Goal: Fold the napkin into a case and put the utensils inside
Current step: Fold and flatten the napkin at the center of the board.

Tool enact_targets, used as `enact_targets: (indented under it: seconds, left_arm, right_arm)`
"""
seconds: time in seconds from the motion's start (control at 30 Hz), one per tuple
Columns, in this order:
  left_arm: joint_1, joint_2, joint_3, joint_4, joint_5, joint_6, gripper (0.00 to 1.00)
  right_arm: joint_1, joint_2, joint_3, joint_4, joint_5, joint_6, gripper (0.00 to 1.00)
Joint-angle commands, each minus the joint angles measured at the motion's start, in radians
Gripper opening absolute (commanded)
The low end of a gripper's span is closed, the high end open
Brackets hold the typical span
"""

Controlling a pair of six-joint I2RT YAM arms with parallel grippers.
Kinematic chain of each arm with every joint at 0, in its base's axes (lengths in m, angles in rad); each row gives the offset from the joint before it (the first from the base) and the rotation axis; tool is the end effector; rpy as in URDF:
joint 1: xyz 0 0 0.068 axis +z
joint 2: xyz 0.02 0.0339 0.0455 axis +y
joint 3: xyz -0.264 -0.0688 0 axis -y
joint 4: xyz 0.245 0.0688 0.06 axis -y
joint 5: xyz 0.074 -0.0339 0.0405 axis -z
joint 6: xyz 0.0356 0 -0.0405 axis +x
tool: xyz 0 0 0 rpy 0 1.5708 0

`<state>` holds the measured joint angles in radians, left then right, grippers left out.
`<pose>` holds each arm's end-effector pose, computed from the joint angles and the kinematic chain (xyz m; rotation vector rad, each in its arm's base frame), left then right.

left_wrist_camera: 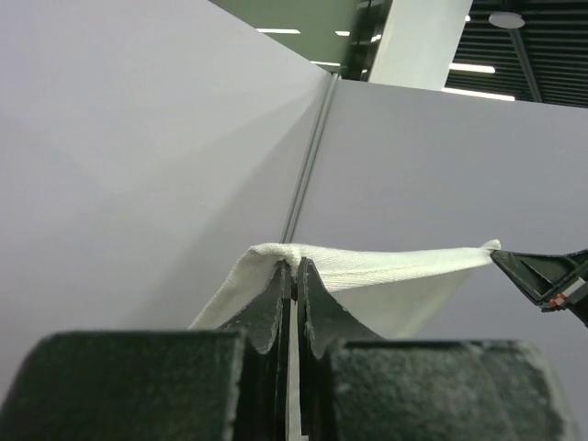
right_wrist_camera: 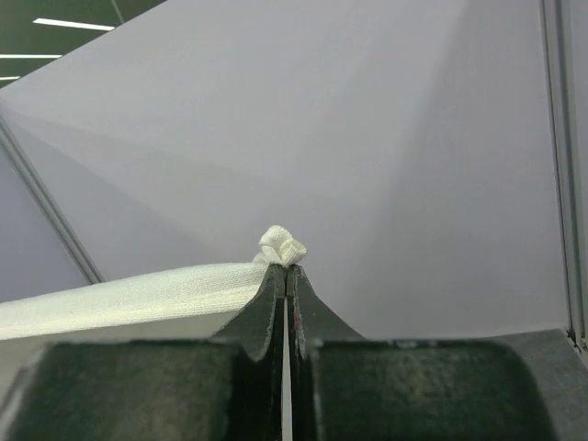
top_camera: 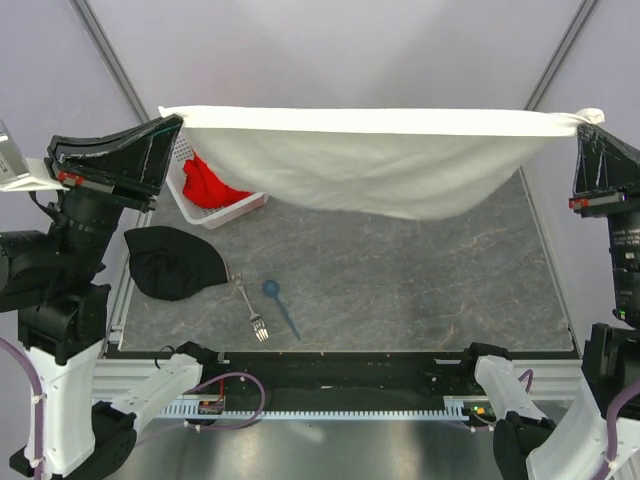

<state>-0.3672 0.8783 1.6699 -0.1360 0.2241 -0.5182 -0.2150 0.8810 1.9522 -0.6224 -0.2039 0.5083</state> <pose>0.0598 -0.0315 0.5994 0.1444 0.9608 -0.9202 0.0160 0.0039 0.6082 0.2267 1.1168 0.3754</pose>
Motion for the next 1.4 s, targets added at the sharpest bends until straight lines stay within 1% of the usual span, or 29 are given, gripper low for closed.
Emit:
enact_targets:
  seconds: [0.0,0.17,0.27,0.3,0.37,0.4,0.47,0.5,0.53,0.6,0.63,0.67,0.73,0.77,0.8,0.83,0.87,0.9,0.93,1.0,1.13,1.23,1.27,1.37]
  left_arm:
    - [0.005,0.056,0.034,-0.060,-0.066,0.046,0.02]
    - [0.004,0.143,0.008,0.001,-0.104,0.064,0.02]
    - [0.005,0.244,0.013,0.019,-0.131,0.070,0.02]
    - [0.005,0.299,0.011,0.029,-0.132,0.069,0.02]
    - [0.007,0.352,-0.005,0.070,-0.134,0.067,0.02]
    - [0.005,0.420,-0.010,0.075,-0.138,0.066,0.02]
    - [0.007,0.493,-0.021,0.093,-0.144,0.063,0.02]
    - [0.008,0.528,-0.028,0.105,-0.143,0.064,0.02]
    - [0.011,0.606,-0.047,0.114,-0.141,0.063,0.02]
    - [0.014,0.686,-0.061,0.133,-0.137,0.057,0.02]
    - [0.020,0.776,-0.059,0.121,-0.112,0.043,0.02]
    - [0.031,0.813,-0.056,0.118,-0.080,-0.017,0.02]
    - [0.045,0.902,-0.053,0.180,-0.033,-0.039,0.02]
    - [0.044,1.010,-0.035,0.180,-0.019,-0.057,0.02]
    - [0.054,1.060,-0.006,0.170,0.007,-0.066,0.02]
    - [0.056,1.109,0.048,0.164,0.064,-0.068,0.02]
    - [0.054,1.189,0.065,0.168,0.069,-0.071,0.02]
    - [0.056,1.218,0.082,0.168,0.070,-0.077,0.02]
    - [0.057,1.249,0.108,0.170,0.075,-0.091,0.02]
    - [0.057,1.301,0.138,0.177,0.072,-0.085,0.02]
    - [0.057,1.340,0.182,0.145,0.078,-0.057,0.02]
    - [0.057,1.318,0.159,0.142,0.080,-0.045,0.02]
    - [0.057,1.312,0.157,0.109,0.078,-0.042,0.02]
    - [0.059,1.260,0.117,0.082,0.078,-0.029,0.02]
  right_arm:
    - [-0.009,0.039,0.005,-0.097,0.129,-0.028,0.00]
    - [-0.009,0.108,-0.065,-0.041,0.176,-0.060,0.00]
    - [-0.011,0.173,-0.146,0.033,0.184,-0.065,0.00]
    - [-0.011,0.211,-0.168,0.049,0.185,-0.063,0.00]
    - [-0.009,0.255,-0.229,0.110,0.179,-0.059,0.00]
    - [-0.009,0.300,-0.274,0.130,0.178,-0.054,0.00]
    - [-0.011,0.352,-0.312,0.176,0.172,-0.047,0.00]
    - [-0.011,0.401,-0.361,0.197,0.166,-0.042,0.00]
    - [-0.009,0.427,-0.383,0.213,0.159,-0.042,0.00]
    - [-0.009,0.508,-0.444,0.276,0.153,-0.036,0.00]
    - [-0.009,0.539,-0.461,0.294,0.155,-0.039,0.00]
    - [-0.009,0.571,-0.478,0.344,0.155,-0.039,0.00]
    - [-0.007,0.674,-0.496,0.371,0.153,-0.045,0.00]
    - [-0.009,0.712,-0.495,0.391,0.153,-0.047,0.00]
    - [-0.007,0.784,-0.480,0.398,0.137,-0.051,0.00]
    - [-0.006,0.820,-0.475,0.409,0.135,-0.054,0.00]
    - [-0.001,0.854,-0.464,0.420,0.135,-0.059,0.00]
    - [0.000,0.916,-0.435,0.421,0.135,-0.065,0.00]
    - [0.002,0.944,-0.420,0.418,0.133,-0.071,0.00]
    - [0.002,1.002,-0.389,0.409,0.130,-0.074,0.00]
    - [0.002,1.050,-0.346,0.380,0.130,-0.076,0.00]
    - [0.002,1.033,-0.358,0.375,0.130,-0.076,0.00]
    - [0.002,1.026,-0.360,0.353,0.133,-0.077,0.00]
    - [0.002,0.972,-0.378,0.291,0.149,-0.080,0.00]
